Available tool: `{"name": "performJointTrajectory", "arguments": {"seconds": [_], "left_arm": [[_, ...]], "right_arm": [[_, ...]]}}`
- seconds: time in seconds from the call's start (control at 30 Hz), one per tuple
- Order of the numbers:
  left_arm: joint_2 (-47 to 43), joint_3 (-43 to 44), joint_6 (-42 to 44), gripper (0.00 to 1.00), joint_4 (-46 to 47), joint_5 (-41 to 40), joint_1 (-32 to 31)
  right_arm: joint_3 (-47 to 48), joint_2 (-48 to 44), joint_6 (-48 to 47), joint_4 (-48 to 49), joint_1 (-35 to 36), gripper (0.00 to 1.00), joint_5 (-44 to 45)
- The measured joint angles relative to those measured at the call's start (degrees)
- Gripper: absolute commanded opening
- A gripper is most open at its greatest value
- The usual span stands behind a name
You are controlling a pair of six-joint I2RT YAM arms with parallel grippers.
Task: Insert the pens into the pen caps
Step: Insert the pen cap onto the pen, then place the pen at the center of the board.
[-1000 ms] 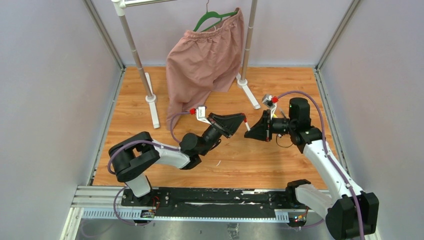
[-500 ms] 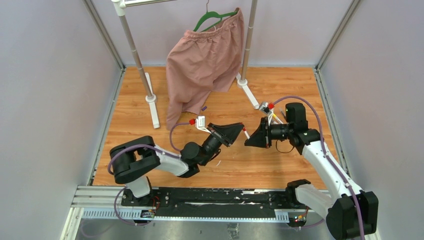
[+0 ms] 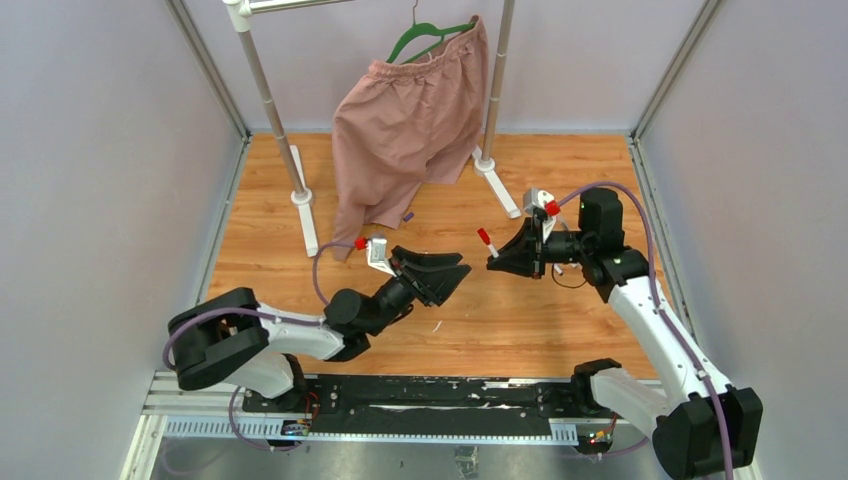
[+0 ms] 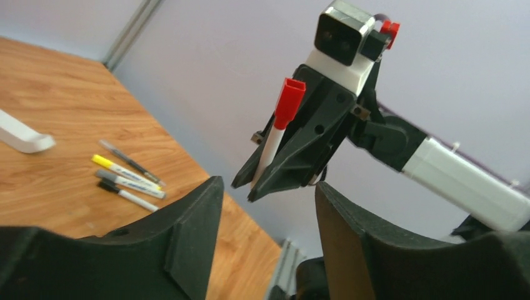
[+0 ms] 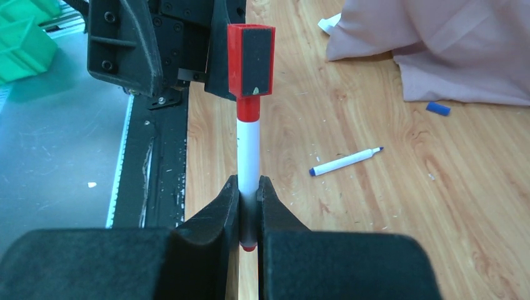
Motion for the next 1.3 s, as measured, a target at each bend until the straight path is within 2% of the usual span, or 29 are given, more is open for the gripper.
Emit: {"name": "performJointTrajectory", "arguments": {"seconds": [0.17,0.33,0.47,0.53,0.63,0.93,1.3], "left_arm": [[-7.17,-5.49,6.01,0.81,-3.63,-0.04,0.48],[-18.29,-8.85,16.55,0.85,-13.94,-2.23,0.61],[-26.27,-7.89,25.18,0.87,-26.71,-5.4,0.81],[-29.22,-6.6,29.62,0.91,-33.64,-7.74,0.81],[-30.69,-6.34,34.12,0.93,-38.27,-11.5,0.83],[-24.13,-9.94,37.83,0.95,-38.56,-16.37,0.85],[-24.94,-12.52,37.94,0.97,-34.75,-17.75,0.85]], "right_arm": [[0.76,0.33,-6.62,-3.39,-0.31,0.0,1.68],[2.23,0.52,-14.23,-8.52,-1.81,0.01,8.46],[2.21,0.72,-18.86,-10.84,-2.58,0.11,16.0],[2.16,1.42,-20.57,-11.17,-2.67,0.09,19.67],[2.12,4.09,-21.57,-11.06,-2.78,0.03,24.7],[2.1,18.16,-20.83,-10.49,-3.04,0.05,39.78],[4.2,28.98,-19.12,-11.96,-3.15,0.18,52.59]]}}
